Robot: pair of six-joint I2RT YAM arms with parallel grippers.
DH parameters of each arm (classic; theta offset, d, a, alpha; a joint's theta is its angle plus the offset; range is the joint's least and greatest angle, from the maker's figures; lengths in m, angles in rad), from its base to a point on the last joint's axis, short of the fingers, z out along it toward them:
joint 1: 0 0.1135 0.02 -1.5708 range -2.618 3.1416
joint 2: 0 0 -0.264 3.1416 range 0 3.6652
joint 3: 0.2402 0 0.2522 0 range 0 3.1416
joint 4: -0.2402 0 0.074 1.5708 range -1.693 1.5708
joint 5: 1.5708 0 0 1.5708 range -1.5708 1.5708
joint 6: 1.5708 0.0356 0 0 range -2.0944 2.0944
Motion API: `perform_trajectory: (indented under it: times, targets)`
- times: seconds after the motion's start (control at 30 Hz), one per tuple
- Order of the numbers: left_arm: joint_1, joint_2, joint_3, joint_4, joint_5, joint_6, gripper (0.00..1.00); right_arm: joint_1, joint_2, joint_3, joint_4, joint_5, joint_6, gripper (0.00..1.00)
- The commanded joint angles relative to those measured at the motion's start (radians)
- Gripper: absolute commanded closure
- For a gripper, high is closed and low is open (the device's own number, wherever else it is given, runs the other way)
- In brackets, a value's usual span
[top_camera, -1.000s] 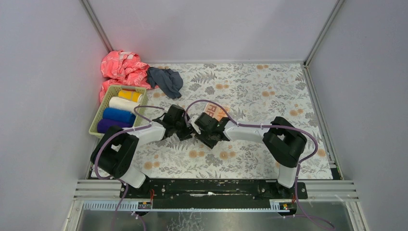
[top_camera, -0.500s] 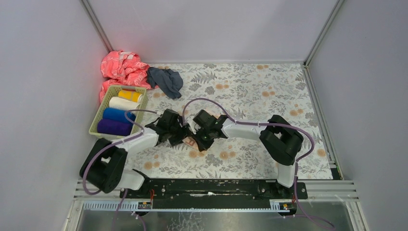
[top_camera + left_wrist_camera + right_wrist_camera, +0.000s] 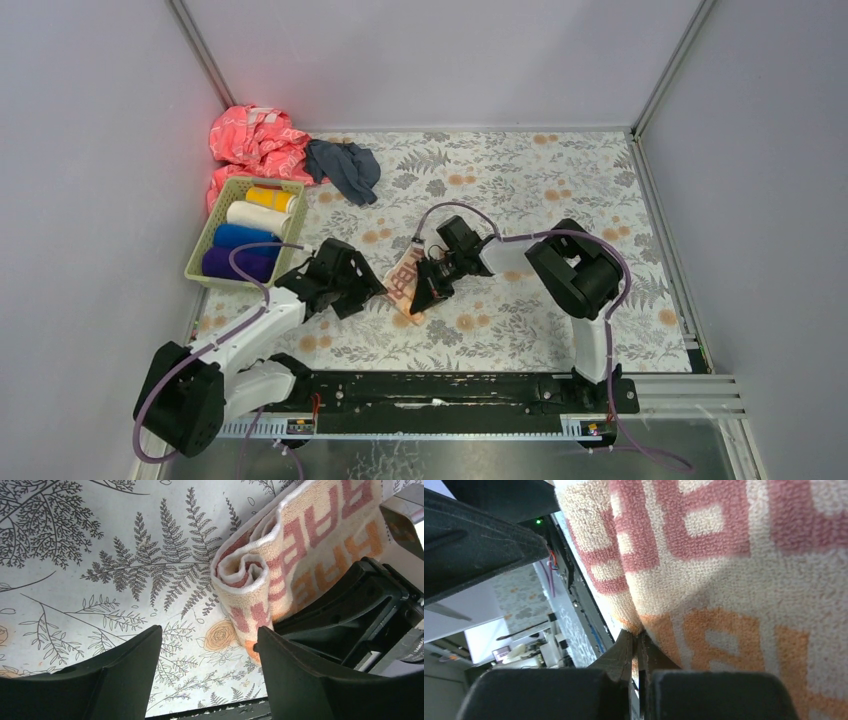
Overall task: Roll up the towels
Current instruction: Roll the towel at the center of the board.
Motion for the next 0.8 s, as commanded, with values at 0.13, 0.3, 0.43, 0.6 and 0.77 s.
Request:
perform_trajectory:
  times: [0.13, 0.3, 0.43, 0.6, 0.77]
  targets:
    - [0.005, 0.093, 0.047, 0.071, 0.02, -0.004, 0.33, -0.046, 0.071, -0.035, 0.156, -0.152, 0.16, 1.0]
    - [0.005, 0.18, 0.074, 0.133, 0.022, 0.001, 0.36, -0.056, 0.097, -0.003, 0.109, -0.153, 0.143, 1.0]
    - [0.005, 0.223, 0.075, 0.167, 0.031, -0.001, 0.36, -0.056, 0.099, 0.036, 0.029, -0.121, 0.093, 0.99]
    - [0.006, 0.276, 0.055, 0.159, -0.009, 0.006, 0.42, -0.054, 0.027, 0.081, -0.106, -0.01, -0.017, 0.82]
    - [0.007, 0.3, 0.006, 0.183, -0.018, -0.009, 0.43, -0.008, -0.13, 0.116, -0.277, 0.189, -0.194, 0.6]
